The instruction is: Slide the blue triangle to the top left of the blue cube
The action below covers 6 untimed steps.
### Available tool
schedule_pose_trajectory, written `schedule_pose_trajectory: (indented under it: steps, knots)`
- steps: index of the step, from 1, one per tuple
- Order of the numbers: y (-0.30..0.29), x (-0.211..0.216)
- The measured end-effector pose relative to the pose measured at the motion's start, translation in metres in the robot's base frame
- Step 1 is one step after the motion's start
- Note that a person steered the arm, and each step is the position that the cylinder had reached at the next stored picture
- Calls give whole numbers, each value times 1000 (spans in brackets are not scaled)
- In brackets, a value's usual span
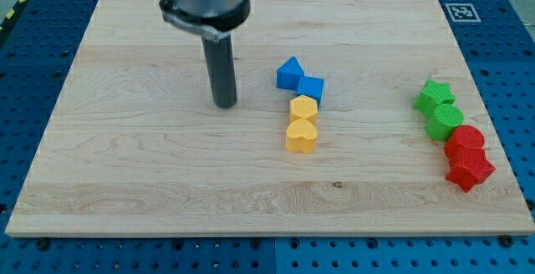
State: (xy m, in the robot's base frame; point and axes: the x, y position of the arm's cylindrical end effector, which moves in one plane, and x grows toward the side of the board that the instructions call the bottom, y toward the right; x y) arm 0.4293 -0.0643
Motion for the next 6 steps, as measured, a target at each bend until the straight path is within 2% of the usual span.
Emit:
schedule_pose_trajectory:
  steps: [1, 2, 4, 6]
  knots:
    - [2, -50]
    - [29, -63]
    - [68, -61]
    - [66, -27]
